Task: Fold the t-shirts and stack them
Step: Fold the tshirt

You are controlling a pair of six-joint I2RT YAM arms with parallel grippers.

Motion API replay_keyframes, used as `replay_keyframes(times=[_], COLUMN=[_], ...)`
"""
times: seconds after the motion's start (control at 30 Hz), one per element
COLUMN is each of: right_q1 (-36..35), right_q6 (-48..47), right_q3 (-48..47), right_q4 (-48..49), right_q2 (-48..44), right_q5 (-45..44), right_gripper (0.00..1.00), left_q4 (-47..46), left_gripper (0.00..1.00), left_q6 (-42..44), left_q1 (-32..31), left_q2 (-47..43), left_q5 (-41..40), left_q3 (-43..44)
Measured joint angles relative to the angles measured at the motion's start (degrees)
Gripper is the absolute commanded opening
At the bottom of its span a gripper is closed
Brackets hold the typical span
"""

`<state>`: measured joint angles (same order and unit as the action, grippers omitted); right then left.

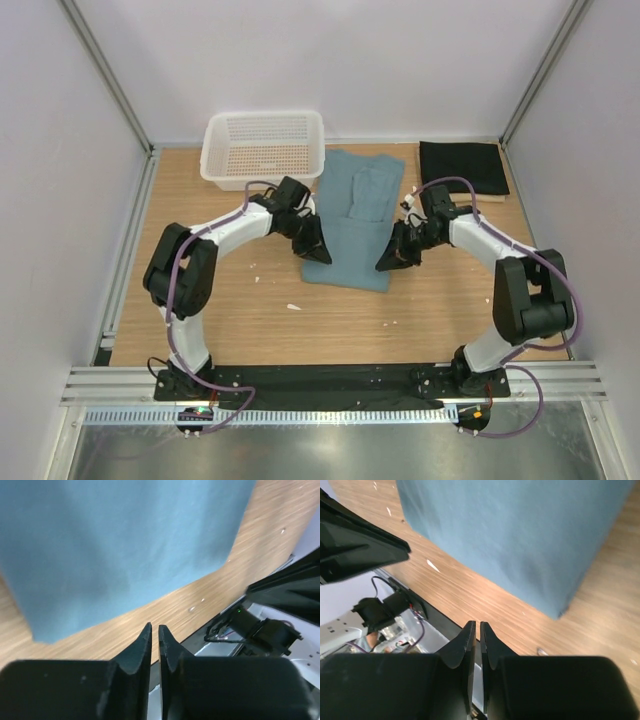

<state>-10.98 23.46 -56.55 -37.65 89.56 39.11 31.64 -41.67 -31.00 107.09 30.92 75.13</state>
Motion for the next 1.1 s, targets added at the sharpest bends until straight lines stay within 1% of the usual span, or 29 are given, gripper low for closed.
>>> replay_keyframes(times=[0.1,0.2,0.33,0.47,0.6,0.73,0.93,1.03,1.1], right_q1=[-1.84,-2.91,-2.97,-2.75,-2.34,-2.25,-2.14,-2.01,-2.01], right_q6=[4.42,6.75,6.78,5.35,4.39,3.37,2.71,4.57,6.03], right_q3=[-0.92,-2.32,-2.95,-2.03,2.60,7.58,17.94,21.75,23.06], right_q4=[6.23,10.93,12.96,13.31,13.97,13.44,9.88,7.76,5.66], right_q2=[5.09,11.26,15.85,16.87,16.65,12.61,1.53,-4.59,-9.25], right_q5=[1.70,2.67,2.67,1.92,2.60,2.47,-0.31,-1.88,-3.28], right_gripper=[0.13,0.13,0.13,0.13,0.13,0.13,0.14,0.19,0.21], left_q4=[-2.36,-3.13,-3.34,-5.75,-8.39,-10.19,-10.67,-9.18,-7.21], left_gripper=[0.07,0.07,0.06,0.07,0.07,0.07,0.11,0.15,0.22], left_q6=[-0.98,-1.42,-1.42,-1.70,-2.16,-3.50,-5.29,-5.95,-5.92], left_q1=[0.13,0.72,1.31,1.53,0.85,-1.84,-8.46,-10.36,-10.56], left_q2=[3.50,7.52,10.64,9.81,6.97,4.04,-1.66,-5.25,-7.34], left_q5=[1.31,1.22,1.05,2.08,2.75,3.23,1.99,0.70,-0.46], left_q3=[1.90,2.03,1.29,-1.60,-6.62,-11.47,-18.32,-21.22,-22.16])
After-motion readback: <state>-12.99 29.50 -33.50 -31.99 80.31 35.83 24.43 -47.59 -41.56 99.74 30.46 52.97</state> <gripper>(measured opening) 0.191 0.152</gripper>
